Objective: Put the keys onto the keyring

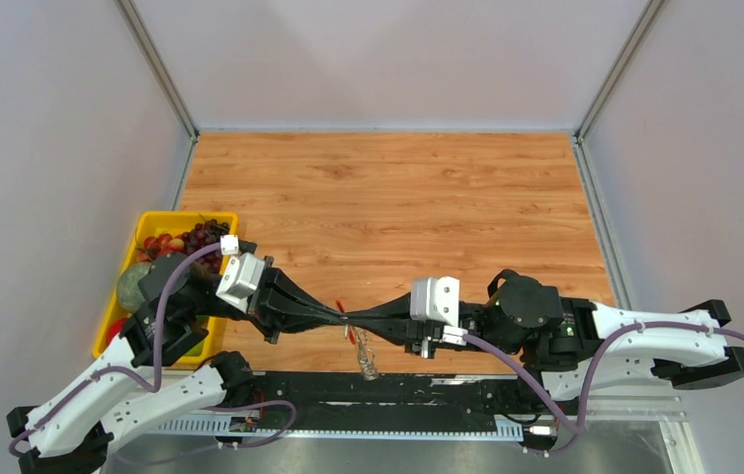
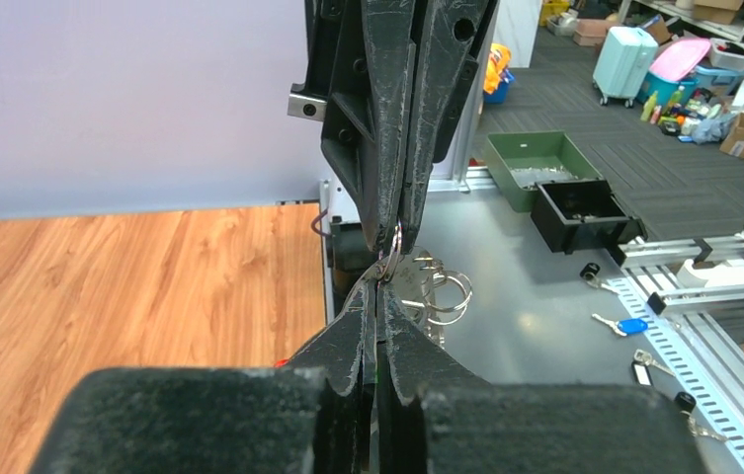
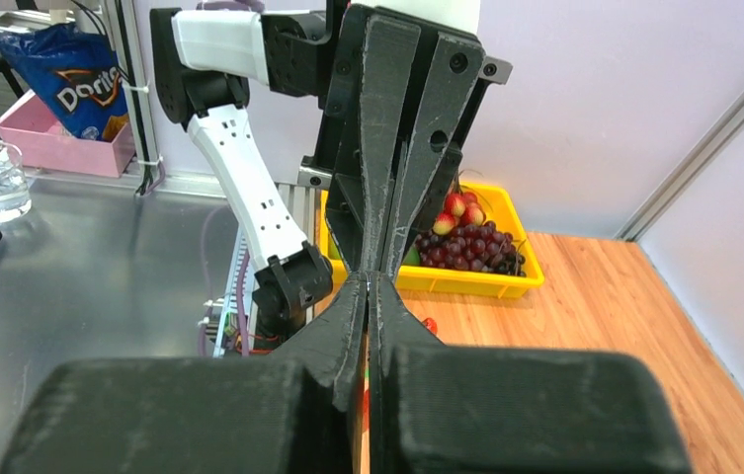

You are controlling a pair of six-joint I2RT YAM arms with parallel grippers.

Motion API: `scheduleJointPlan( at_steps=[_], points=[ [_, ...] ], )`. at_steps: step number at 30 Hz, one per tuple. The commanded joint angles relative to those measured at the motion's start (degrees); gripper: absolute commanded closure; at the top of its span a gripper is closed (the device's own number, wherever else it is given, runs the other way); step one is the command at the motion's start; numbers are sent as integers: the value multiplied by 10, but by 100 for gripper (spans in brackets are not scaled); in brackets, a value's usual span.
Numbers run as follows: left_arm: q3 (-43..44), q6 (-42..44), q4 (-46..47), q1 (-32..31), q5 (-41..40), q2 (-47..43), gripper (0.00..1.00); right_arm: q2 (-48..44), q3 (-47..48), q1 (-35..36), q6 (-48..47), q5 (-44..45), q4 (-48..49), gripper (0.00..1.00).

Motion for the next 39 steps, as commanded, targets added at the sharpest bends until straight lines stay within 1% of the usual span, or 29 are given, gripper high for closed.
scheduleJointPlan(
  at_steps=[1, 12, 18, 22, 34, 36, 39],
  points=[
    [-9, -12, 21, -2, 19, 13, 100, -8, 7, 4, -20, -32, 112, 100],
    [-14, -16, 71, -2, 26, 23, 100, 8, 10, 5, -16, -83, 141, 100],
    [-26, -24, 121, -2, 24, 24, 100, 13, 7, 4, -9, -92, 150, 100],
    [-33, -36, 151, -2, 23, 20, 100, 13, 0, 4, -5, -85, 151, 100],
    [-48, -61, 199, -2, 3, -8, 99, -14, -33, 4, 9, -54, 149, 100],
    [-48, -69, 208, -2, 7, -9, 99, -17, -37, 5, 10, -30, 147, 100],
    [-51, -82, 225, -2, 11, -9, 99, -22, -45, 4, 12, -20, 146, 100]
  ],
)
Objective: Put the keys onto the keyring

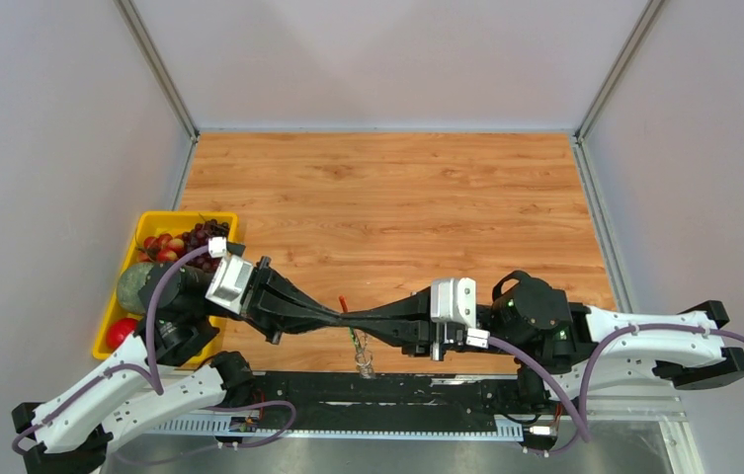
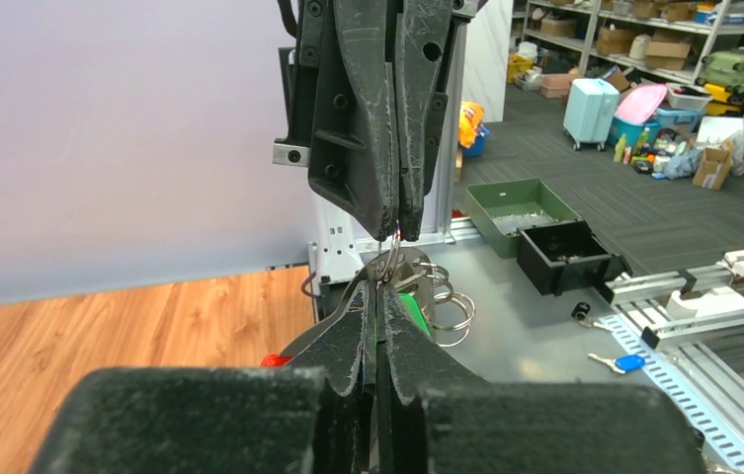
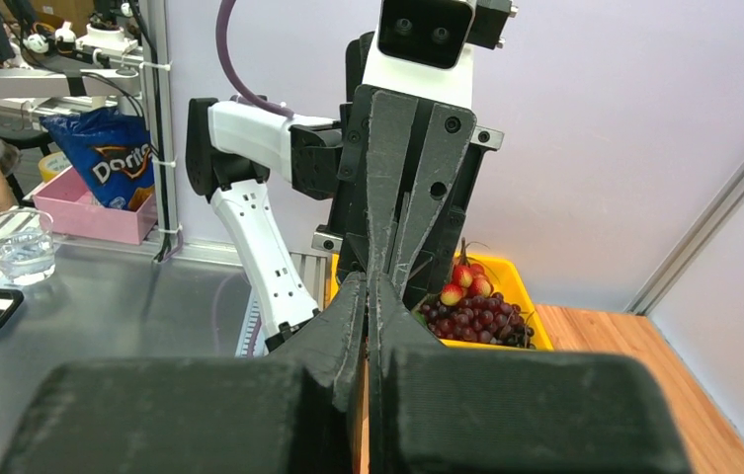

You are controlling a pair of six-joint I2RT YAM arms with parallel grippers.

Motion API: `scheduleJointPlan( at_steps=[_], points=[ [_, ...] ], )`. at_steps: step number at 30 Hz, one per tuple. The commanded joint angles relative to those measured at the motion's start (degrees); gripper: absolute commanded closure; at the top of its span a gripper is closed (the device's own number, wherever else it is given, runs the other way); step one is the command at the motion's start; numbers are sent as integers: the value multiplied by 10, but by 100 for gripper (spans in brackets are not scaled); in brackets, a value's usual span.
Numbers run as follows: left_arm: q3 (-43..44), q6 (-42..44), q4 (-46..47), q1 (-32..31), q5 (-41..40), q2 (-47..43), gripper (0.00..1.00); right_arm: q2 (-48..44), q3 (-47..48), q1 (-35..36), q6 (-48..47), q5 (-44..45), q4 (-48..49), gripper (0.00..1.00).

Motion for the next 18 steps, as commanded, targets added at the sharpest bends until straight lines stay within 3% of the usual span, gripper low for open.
scheduleJointPlan(
  at_steps=[1, 18],
  points=[
    [-2, -28, 59, 0, -5, -6, 99, -17, -12, 5, 17, 23, 25, 100],
    [-10, -40, 91, 1, 0, 6, 99, -21, -33, 4, 32, 30, 29, 100]
  ],
)
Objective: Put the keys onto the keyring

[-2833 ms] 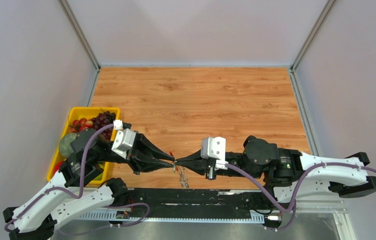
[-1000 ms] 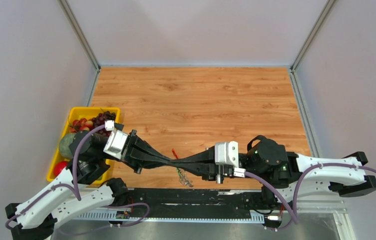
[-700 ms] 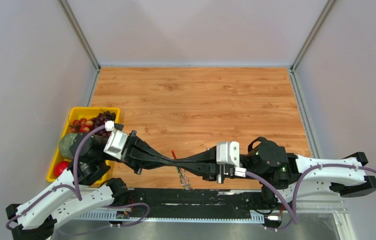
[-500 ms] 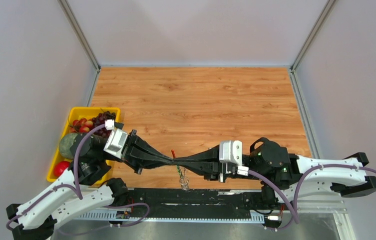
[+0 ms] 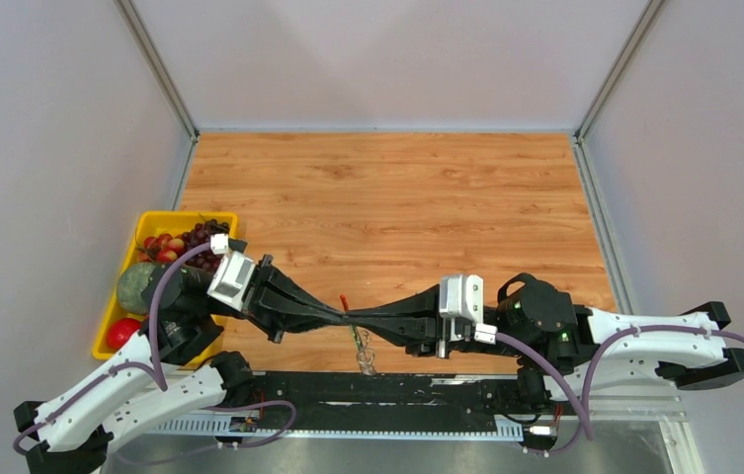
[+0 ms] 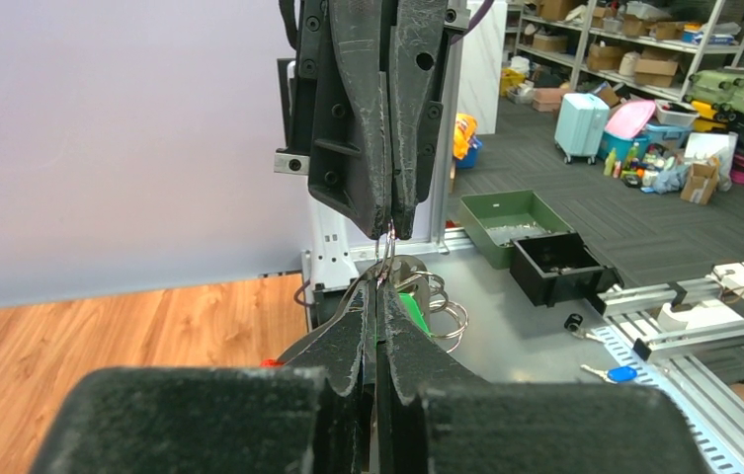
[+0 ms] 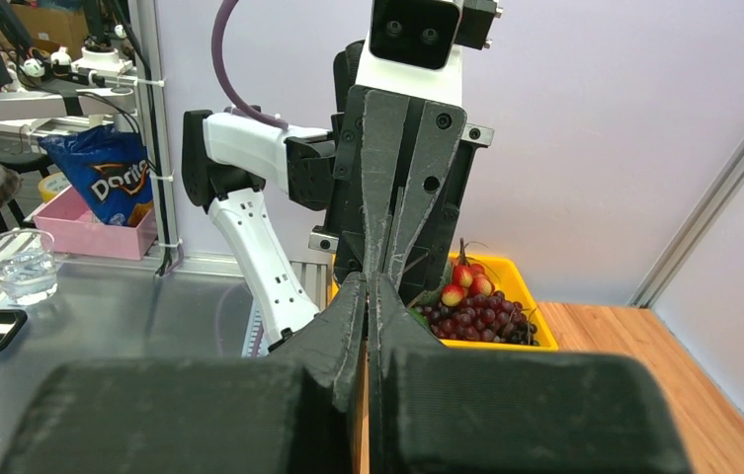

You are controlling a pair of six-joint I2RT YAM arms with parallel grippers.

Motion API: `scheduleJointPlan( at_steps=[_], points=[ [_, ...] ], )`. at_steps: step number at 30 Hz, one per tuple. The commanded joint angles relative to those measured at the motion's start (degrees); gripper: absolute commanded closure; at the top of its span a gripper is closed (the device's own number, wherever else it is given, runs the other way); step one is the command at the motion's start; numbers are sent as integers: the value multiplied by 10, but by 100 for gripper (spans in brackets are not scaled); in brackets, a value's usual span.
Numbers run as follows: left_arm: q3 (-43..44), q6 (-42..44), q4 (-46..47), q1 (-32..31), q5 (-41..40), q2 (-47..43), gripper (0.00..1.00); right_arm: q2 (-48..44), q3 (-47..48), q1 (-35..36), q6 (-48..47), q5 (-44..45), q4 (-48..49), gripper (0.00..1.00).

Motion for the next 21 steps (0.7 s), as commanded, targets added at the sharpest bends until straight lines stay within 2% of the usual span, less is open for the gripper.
scheduleJointPlan(
  at_steps=[1, 4, 7, 9, 11, 16, 21],
  points=[
    [3, -5, 46, 1, 1, 3, 97, -1, -5, 3, 14, 6, 4, 100],
    [1, -1, 34, 1, -1, 7, 83, 1, -2, 4, 14, 4, 5, 100],
    [0, 13, 5, 1, -15, 3, 75, -1, 2, 3, 12, 2, 5, 100],
    [0, 23, -15, 1, -23, -3, 61, -4, 3, 3, 11, 3, 5, 100],
    [3, 33, -33, 0, -30, -8, 56, -6, 4, 3, 10, 4, 5, 100],
    [8, 44, -58, 1, -42, -25, 52, -11, 3, 3, 6, 11, 5, 100],
    [8, 32, -42, 0, -36, -27, 51, -9, 4, 3, 4, 14, 5, 100]
  ],
)
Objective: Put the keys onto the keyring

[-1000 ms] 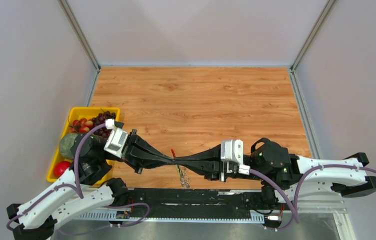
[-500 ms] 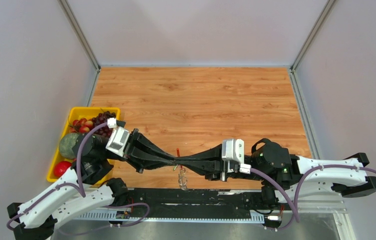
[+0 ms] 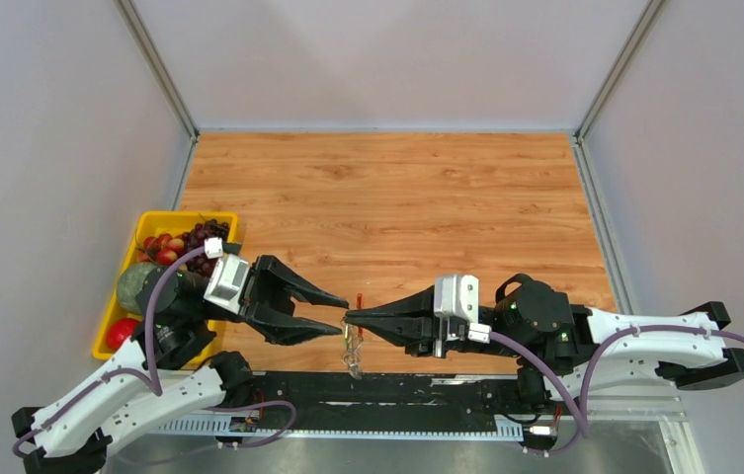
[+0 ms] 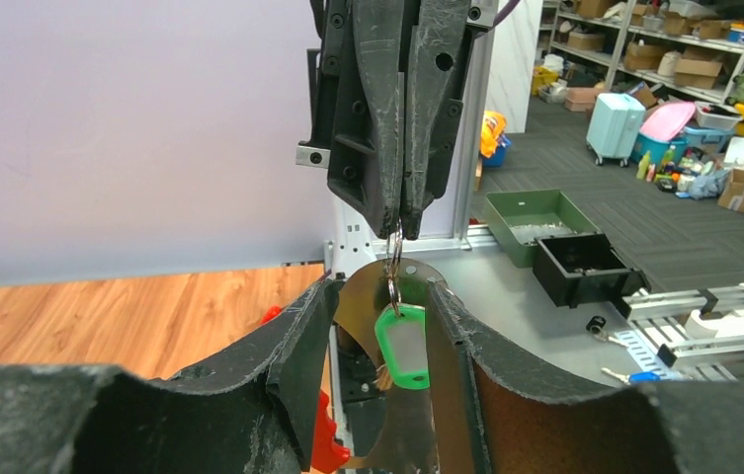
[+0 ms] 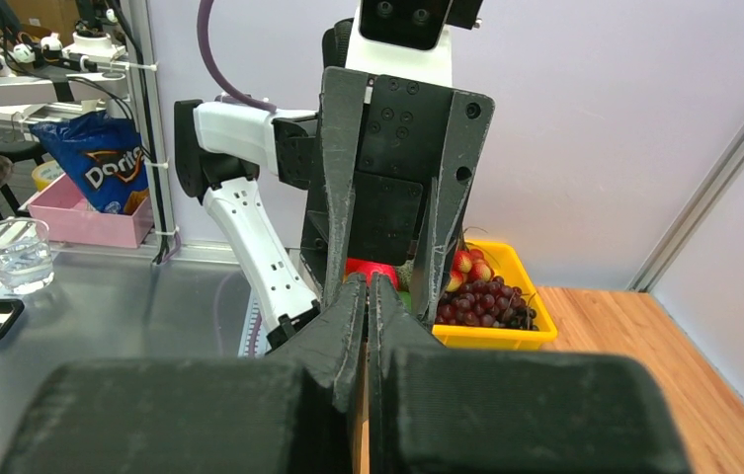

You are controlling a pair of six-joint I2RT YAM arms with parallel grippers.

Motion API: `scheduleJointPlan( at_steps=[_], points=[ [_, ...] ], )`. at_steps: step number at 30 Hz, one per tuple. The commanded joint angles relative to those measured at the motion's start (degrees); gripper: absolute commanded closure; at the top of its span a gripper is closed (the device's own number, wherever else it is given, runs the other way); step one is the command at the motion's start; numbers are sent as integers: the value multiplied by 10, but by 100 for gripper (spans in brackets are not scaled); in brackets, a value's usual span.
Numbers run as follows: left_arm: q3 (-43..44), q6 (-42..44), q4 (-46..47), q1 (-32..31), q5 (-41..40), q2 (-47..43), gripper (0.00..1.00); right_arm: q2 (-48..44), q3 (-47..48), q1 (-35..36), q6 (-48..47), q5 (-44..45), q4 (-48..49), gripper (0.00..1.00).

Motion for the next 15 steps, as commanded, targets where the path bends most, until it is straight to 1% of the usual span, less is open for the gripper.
scheduleJointPlan(
  at_steps=[1, 9, 15],
  points=[
    [10, -1, 15, 0, 2, -1, 51, -9, 5, 3, 1, 8, 21, 100],
    [0, -20, 41, 0, 13, 12, 54, -8, 7, 3, -3, 15, 22, 100],
    [-3, -29, 48, 0, 18, 15, 59, -7, 7, 3, -7, 19, 27, 100]
  ],
)
